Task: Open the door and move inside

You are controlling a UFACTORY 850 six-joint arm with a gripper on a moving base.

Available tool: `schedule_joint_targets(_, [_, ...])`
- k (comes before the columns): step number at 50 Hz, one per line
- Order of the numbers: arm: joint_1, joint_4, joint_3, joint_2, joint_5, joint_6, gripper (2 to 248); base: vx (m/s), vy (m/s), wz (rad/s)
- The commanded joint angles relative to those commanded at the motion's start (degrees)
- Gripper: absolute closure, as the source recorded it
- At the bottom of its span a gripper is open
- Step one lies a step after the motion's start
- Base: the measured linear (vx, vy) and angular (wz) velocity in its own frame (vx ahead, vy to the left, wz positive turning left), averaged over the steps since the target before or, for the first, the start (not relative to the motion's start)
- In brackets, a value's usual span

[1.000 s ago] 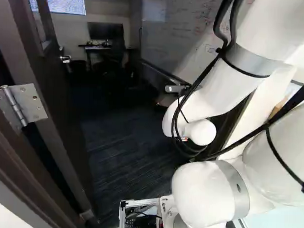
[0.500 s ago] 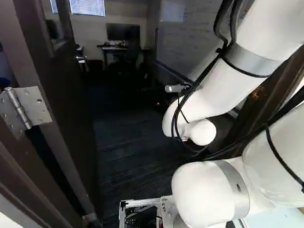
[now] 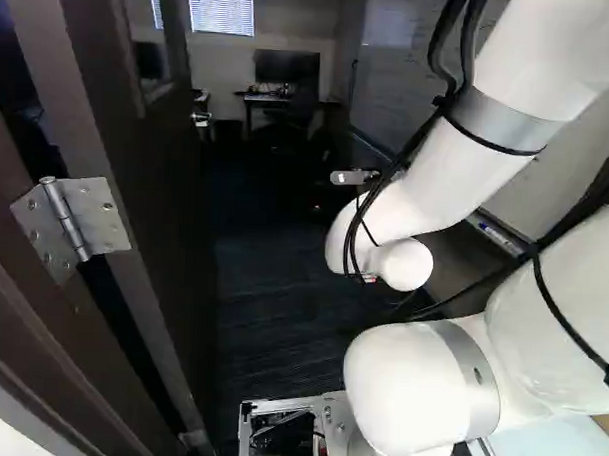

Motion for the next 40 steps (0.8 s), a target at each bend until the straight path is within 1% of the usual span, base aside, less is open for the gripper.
schedule_joint_targets(14, [0.0,0.0,0.0,0.0,0.0,0.0,3,0.141,0.041,0.269])
schedule_joint_targets(40, [0.0,0.0,0.0,0.0,0.0,0.0,3,0.147,-0.034,-0.001])
